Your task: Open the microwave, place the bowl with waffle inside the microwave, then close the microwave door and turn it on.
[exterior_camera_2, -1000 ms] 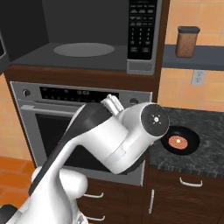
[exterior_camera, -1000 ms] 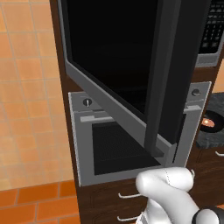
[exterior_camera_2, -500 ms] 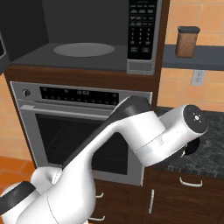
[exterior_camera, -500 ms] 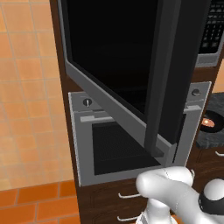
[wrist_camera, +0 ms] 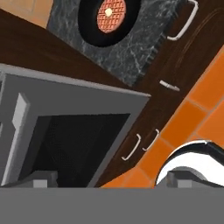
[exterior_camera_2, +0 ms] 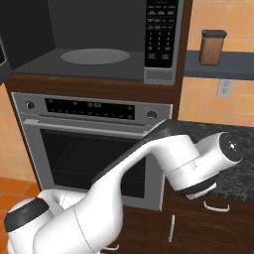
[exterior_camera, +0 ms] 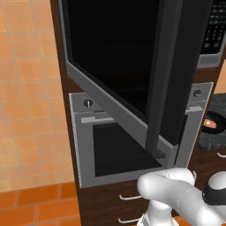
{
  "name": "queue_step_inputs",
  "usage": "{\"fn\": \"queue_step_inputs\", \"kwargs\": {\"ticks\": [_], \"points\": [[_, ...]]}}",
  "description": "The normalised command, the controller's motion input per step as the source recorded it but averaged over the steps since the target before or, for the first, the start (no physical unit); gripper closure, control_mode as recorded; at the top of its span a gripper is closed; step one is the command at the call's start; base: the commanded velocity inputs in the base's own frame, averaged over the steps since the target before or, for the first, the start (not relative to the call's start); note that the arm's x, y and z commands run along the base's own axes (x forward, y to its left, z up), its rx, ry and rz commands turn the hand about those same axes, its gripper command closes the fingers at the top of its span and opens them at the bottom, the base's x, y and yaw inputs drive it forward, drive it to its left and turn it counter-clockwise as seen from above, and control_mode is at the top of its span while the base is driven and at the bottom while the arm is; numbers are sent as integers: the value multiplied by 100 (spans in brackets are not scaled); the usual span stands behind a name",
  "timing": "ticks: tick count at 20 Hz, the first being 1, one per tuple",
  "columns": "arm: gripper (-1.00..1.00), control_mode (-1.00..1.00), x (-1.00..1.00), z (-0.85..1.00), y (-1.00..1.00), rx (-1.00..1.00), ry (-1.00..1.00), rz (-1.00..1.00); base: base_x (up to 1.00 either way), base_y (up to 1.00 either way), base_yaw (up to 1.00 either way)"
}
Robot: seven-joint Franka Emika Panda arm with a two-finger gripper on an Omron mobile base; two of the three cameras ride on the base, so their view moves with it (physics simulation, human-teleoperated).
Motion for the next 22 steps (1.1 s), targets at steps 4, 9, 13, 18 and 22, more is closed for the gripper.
{"fn": "queue_step_inputs", "kwargs": {"ticks": [4, 9, 13, 18, 22], "points": [[-100, -100, 41, -50, -3, 7, 0, -15, 0, 0, 0], [-100, -100, 37, -35, -42, 6, 7, -16, 0, 0, 0], [-100, -100, 19, -26, -49, 2, 7, -11, 0, 0, 0], [-100, -100, 38, -24, -39, 0, 3, -7, 0, 0, 0], [-100, -100, 32, -22, -1, 1, 0, 0, 0, 0, 0]]}}
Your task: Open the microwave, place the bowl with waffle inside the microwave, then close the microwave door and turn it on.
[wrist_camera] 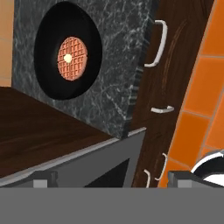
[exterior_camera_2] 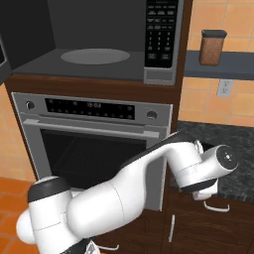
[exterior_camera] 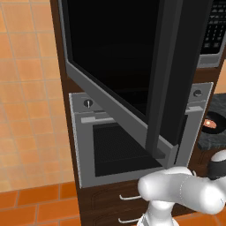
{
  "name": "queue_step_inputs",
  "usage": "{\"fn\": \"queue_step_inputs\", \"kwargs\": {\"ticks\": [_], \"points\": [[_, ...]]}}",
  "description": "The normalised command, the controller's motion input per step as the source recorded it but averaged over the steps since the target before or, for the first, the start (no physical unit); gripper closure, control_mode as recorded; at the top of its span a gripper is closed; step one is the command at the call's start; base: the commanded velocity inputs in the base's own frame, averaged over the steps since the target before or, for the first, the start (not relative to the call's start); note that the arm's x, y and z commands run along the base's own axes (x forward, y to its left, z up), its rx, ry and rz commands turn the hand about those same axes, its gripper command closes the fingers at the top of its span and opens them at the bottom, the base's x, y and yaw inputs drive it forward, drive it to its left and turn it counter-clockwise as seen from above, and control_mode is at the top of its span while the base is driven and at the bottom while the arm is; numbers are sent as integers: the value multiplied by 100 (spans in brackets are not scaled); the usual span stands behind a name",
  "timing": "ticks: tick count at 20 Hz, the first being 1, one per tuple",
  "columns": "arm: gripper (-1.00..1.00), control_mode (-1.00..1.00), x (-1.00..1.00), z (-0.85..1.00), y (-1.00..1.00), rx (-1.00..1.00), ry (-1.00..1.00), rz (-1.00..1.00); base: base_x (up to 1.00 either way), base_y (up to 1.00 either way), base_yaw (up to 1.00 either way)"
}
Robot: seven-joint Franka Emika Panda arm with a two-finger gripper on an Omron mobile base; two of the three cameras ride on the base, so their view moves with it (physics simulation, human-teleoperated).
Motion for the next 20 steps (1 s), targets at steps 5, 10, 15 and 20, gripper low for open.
{"fn": "queue_step_inputs", "kwargs": {"ticks": [5, 10, 15, 20], "points": [[-100, -100, 35, -16, -23, 4, 0, -1, 0, 0, 0], [-100, -100, 39, -31, -42, 3, -2, -5, 0, 0, 0], [-100, -100, 25, -32, -37, 0, -8, -11, 0, 0, 0], [-100, -100, 17, -5, -3, 2, -1, 0, 0, 0, 0]]}}
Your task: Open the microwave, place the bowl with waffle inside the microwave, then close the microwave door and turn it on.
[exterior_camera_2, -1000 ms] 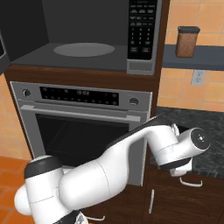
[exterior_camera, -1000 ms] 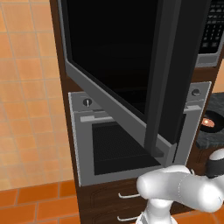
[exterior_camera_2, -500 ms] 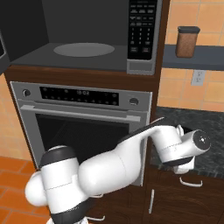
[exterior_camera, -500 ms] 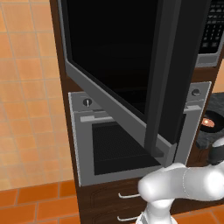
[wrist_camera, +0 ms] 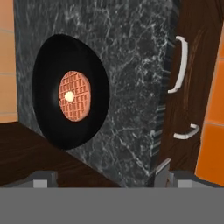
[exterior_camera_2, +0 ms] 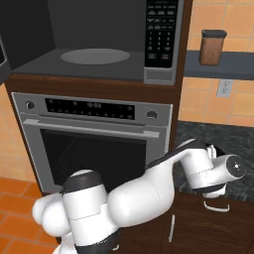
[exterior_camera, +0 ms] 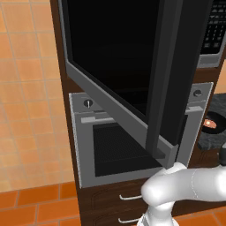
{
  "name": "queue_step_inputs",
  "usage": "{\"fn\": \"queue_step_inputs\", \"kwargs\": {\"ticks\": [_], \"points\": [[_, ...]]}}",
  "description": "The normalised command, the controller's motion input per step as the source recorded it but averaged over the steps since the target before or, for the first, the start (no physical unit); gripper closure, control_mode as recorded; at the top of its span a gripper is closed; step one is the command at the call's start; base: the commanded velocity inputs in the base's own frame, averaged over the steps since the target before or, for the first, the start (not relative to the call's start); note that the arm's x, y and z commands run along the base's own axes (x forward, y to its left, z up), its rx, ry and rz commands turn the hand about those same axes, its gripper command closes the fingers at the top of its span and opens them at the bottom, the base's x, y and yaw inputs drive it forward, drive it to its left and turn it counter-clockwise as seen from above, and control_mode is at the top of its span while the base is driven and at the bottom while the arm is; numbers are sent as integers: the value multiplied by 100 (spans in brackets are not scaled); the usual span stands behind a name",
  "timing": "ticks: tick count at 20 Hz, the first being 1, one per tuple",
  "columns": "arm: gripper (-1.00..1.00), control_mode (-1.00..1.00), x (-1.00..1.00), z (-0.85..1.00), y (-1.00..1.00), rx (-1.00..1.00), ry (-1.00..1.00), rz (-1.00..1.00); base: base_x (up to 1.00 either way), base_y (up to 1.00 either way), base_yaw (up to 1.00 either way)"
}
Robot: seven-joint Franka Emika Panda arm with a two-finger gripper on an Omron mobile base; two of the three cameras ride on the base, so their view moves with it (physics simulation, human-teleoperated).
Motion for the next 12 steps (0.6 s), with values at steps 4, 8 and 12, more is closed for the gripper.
{"fn": "queue_step_inputs", "kwargs": {"ticks": [4, 8, 12], "points": [[-100, -100, 28, -24, -1, 0, 0, 0, 0, 0, 0], [-100, -100, 27, -25, -3, 2, 0, 0, 0, 0, 0], [-100, -100, 29, -24, -9, 4, 0, 0, 0, 0, 0]]}}
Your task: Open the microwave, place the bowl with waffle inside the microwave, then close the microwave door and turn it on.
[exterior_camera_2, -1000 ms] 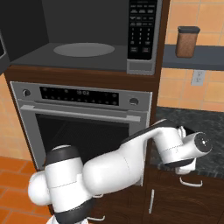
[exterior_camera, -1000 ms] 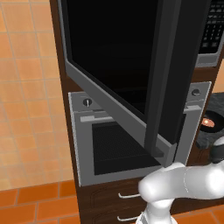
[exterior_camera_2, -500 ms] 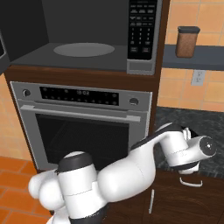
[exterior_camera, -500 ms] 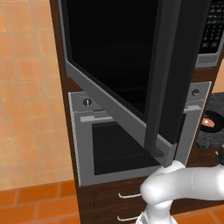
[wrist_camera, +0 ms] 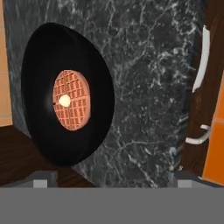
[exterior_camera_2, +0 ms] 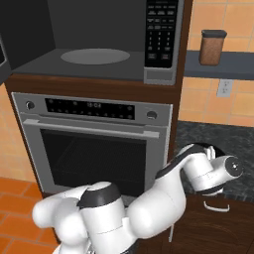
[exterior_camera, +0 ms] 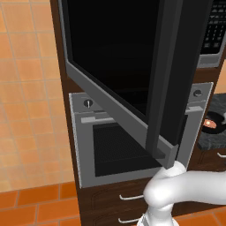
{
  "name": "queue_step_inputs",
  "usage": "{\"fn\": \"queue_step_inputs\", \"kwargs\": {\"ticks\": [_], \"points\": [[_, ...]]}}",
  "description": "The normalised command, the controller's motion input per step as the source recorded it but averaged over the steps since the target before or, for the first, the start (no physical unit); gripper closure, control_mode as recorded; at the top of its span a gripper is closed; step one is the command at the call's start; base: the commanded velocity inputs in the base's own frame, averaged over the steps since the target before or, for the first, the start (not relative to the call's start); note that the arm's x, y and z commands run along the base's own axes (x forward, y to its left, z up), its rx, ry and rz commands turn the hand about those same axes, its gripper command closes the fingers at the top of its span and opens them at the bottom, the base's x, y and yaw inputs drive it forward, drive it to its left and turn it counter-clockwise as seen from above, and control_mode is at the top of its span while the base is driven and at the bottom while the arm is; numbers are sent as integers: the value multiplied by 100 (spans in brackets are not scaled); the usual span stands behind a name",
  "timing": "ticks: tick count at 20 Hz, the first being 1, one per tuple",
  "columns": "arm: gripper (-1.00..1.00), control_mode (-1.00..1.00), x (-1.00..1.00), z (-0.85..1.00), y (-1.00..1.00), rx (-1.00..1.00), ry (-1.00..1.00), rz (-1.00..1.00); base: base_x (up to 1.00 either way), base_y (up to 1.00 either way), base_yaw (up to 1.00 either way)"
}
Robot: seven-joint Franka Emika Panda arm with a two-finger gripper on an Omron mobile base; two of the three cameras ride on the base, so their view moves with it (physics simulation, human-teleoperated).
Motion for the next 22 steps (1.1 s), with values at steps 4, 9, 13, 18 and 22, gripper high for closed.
{"fn": "queue_step_inputs", "kwargs": {"ticks": [4, 9, 13, 18, 22], "points": [[-100, -100, 34, -29, -12, 4, 2, 0, 0, 0, 0], [-100, -100, 27, -26, -18, 5, 1, 0, 0, 0, 0], [-100, -100, 28, -23, -21, 6, 0, 0, 0, 0, 0], [-100, -100, 29, -20, -20, 5, 2, -1, 0, 0, 0], [100, -100, 25, -30, -13, 2, 5, -2, 0, 0, 0]]}}
